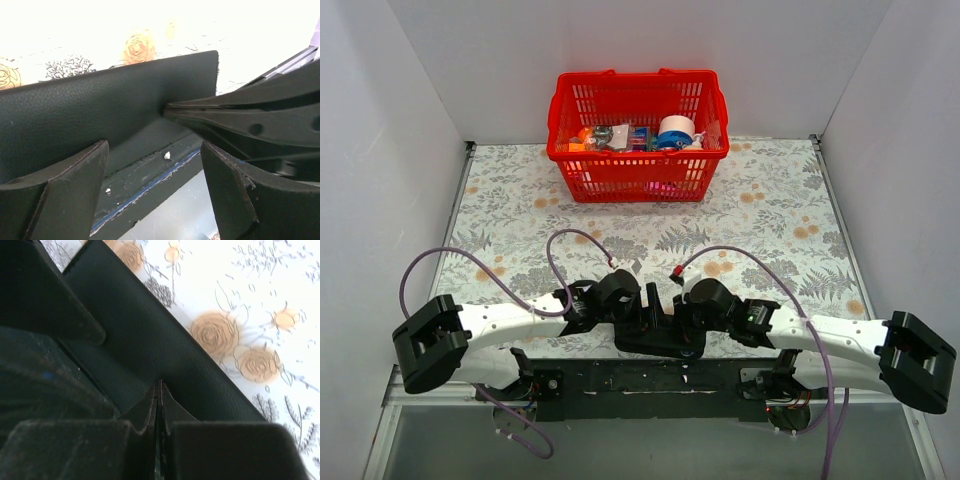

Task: Sort the hair-cutting tools
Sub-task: Close the hairdressing tool bag at the center of the board, then adjust the hairdressing tool bag at the center of the board, then pick up the hairdressing tool bag at the center of the board.

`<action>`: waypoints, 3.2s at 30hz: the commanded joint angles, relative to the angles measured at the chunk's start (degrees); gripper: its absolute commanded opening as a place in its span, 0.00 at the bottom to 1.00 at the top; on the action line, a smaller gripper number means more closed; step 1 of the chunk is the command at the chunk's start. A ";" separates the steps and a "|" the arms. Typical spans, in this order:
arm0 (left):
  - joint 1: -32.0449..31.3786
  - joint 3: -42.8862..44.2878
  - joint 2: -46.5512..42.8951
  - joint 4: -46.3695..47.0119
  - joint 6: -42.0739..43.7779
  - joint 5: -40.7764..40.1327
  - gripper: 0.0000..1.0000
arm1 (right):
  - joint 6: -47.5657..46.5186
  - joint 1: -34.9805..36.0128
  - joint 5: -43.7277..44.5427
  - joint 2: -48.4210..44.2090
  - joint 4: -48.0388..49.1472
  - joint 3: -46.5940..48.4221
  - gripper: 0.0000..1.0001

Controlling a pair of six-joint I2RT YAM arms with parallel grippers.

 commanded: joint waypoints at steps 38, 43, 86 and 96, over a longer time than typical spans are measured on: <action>-0.05 -8.83 0.94 7.27 0.29 1.08 0.75 | 19.44 18.25 20.61 -6.01 -8.71 -2.74 0.51; -0.05 -8.39 1.38 7.45 0.12 1.17 0.75 | 20.58 18.16 22.97 -4.61 -9.33 -4.49 0.51; -0.05 -5.49 8.68 9.99 -0.85 1.44 0.75 | 5.20 -9.70 7.44 -0.11 -3.80 -0.80 0.49; -0.05 -5.31 8.42 9.56 -0.94 0.91 0.75 | 9.15 -1.71 3.21 -5.73 0.07 -4.76 0.21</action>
